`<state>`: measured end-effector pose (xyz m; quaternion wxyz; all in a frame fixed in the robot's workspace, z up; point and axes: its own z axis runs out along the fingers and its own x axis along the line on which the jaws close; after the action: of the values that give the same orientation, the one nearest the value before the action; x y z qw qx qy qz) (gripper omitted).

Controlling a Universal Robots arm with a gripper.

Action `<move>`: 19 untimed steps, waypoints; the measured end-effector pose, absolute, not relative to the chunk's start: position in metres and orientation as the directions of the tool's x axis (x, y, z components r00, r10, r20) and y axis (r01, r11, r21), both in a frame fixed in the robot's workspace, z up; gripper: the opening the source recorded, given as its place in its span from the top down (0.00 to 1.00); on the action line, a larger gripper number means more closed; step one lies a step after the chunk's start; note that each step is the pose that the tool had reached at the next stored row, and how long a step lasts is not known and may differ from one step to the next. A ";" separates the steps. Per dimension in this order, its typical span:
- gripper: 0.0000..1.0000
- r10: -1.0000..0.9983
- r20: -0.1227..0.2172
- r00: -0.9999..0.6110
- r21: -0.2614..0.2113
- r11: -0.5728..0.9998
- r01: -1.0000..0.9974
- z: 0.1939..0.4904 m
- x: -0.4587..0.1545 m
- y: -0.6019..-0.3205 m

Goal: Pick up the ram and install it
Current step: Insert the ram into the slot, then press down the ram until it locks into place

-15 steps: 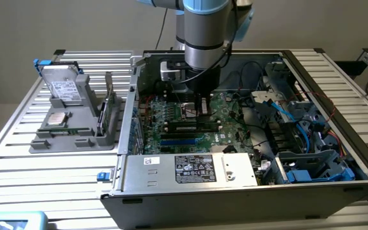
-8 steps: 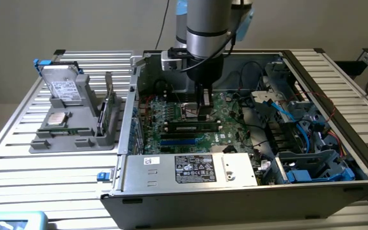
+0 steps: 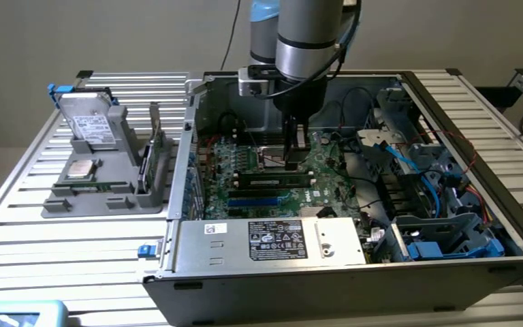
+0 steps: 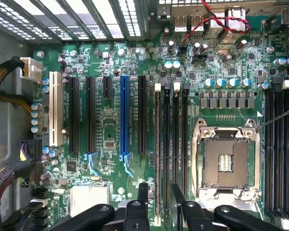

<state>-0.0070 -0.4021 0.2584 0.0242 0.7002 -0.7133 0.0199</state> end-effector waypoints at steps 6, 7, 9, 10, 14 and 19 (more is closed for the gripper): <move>0.68 -0.998 0.062 -0.018 0.006 0.019 -1.000 0.258 -0.007 -0.402; 0.68 -0.998 0.062 -0.018 0.006 0.019 -1.000 0.258 -0.007 -0.402; 0.68 -0.998 0.062 -0.018 0.006 0.019 -1.000 0.258 -0.007 -0.402; 0.68 -0.998 0.062 -0.018 0.006 0.019 -1.000 0.258 -0.007 -0.402; 0.77 -0.998 0.062 -0.018 0.006 0.019 -1.000 0.258 -0.007 -0.402; 0.89 -0.998 0.062 -0.019 0.006 0.019 -1.000 0.258 -0.003 -0.402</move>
<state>-0.0035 -0.4024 0.2576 0.0242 0.7001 -0.7134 0.0198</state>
